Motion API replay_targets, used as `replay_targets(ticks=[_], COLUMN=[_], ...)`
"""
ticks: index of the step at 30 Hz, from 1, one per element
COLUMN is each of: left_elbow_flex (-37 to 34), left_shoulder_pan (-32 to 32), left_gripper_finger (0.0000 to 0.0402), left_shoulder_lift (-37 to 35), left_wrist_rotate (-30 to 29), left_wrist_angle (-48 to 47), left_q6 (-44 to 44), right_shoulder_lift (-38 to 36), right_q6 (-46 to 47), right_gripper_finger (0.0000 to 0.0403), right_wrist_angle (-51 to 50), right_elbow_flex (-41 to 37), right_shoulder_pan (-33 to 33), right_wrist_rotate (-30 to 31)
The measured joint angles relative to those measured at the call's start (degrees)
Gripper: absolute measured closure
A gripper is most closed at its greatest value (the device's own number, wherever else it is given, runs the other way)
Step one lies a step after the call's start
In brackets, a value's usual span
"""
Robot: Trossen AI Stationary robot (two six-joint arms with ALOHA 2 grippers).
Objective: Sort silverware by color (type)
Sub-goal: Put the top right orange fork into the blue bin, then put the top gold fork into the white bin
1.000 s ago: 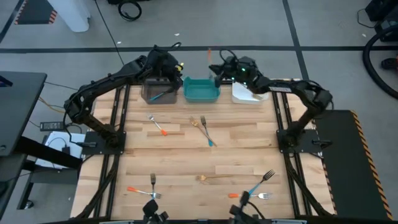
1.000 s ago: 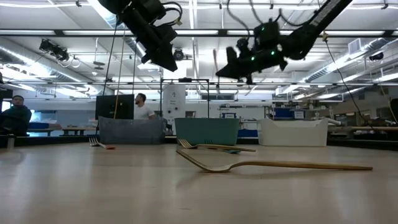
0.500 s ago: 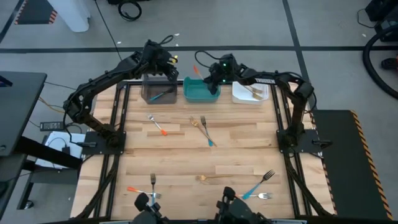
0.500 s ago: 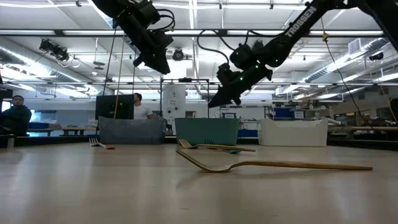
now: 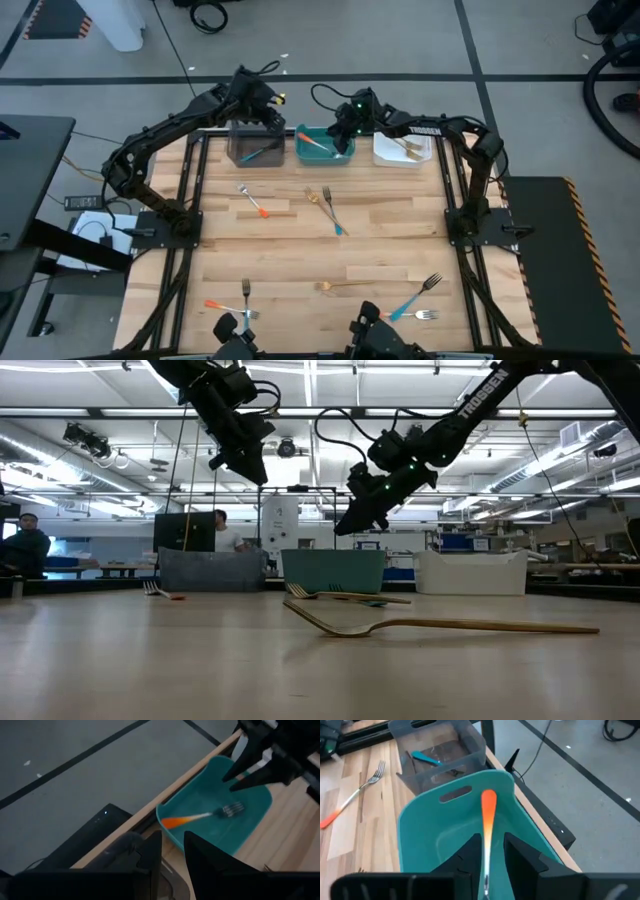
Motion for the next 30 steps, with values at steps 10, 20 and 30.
replay_targets(ticks=[10, 20, 30], left_elbow_flex=[0.00, 0.04, 0.04], left_shoulder_pan=[-3.46, -12.27, -19.00], left_gripper_finger=[0.0311, 0.0311, 0.0311], left_shoulder_lift=[0.00, 4.10, 12.00], left_wrist_rotate=[0.02, 0.93, 10.19], left_wrist_angle=[-2.51, -0.42, 2.48], left_q6=[0.12, 15.25, 30.71], right_shoulder_lift=[-14.85, -32.43, -38.82], right_q6=[1.41, 2.17, 7.22], right_gripper_finger=[0.0309, 0.0309, 0.0309], right_wrist_angle=[-2.33, -15.76, -26.04], right_elbow_flex=[-0.03, -0.03, -0.01], right_shoulder_pan=[0.78, 1.76, 3.92], right_wrist_rotate=[0.68, 8.50, 13.18])
